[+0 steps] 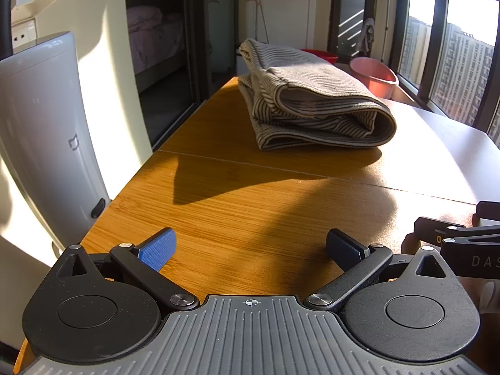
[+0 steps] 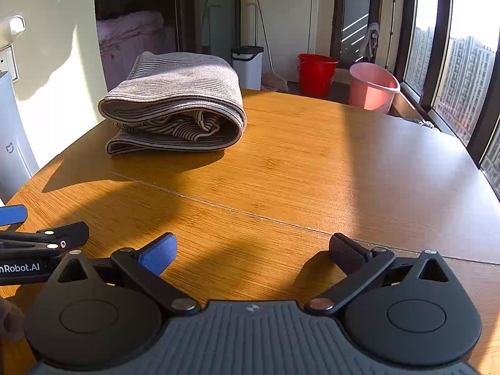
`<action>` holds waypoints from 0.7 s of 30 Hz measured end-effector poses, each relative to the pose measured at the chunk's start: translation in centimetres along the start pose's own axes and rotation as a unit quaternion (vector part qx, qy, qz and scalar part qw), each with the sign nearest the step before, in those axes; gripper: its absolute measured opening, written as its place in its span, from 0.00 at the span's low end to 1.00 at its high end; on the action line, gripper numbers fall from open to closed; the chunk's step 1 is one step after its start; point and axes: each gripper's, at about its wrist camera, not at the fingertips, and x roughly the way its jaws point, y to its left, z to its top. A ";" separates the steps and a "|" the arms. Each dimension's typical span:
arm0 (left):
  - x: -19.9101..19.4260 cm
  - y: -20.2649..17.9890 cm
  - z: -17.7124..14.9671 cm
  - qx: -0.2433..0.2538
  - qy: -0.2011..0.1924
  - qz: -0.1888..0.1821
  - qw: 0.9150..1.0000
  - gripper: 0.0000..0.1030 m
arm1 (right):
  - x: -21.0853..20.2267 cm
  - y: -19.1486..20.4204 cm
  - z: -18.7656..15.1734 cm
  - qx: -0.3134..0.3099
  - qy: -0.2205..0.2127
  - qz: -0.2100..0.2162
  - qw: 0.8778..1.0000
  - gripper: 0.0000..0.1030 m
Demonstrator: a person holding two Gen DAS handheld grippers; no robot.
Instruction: Fold clothes
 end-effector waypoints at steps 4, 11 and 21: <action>0.0 0.0 0.0 0.000 0.000 0.000 1.000 1.00 | 0.0 0.0 0.0 0.000 0.000 0.000 1.000 1.00; 0.0 0.1 0.0 0.000 0.000 0.000 1.000 1.00 | -0.1 0.0 0.0 0.000 0.000 0.000 1.000 1.00; 0.0 0.2 0.0 0.000 0.000 0.000 1.000 1.00 | -0.1 0.0 0.0 0.000 0.000 0.000 1.000 1.00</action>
